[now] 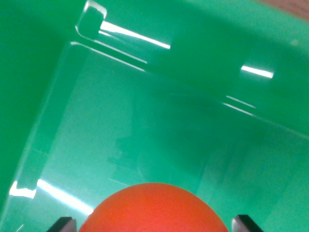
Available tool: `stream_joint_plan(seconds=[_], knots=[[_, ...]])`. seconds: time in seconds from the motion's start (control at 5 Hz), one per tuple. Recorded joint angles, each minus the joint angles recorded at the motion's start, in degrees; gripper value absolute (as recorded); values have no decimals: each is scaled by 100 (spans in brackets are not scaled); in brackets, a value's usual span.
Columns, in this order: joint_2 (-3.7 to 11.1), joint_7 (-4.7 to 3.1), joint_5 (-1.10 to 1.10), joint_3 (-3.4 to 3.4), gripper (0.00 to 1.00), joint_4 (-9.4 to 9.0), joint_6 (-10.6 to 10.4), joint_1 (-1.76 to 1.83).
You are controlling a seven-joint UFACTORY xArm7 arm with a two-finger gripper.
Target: Pick fruit
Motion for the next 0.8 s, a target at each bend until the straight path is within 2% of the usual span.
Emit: stream_joint_plan(seconds=[0.2, 0.4, 0.6, 0.8], knots=[[0, 0, 0, 0, 100, 0, 0, 0], [-118, -10, 16, 3, 100, 148, 265, -5], [-118, -10, 16, 3, 100, 148, 265, -5], [-239, -20, 33, 6, 100, 301, 539, -11]])
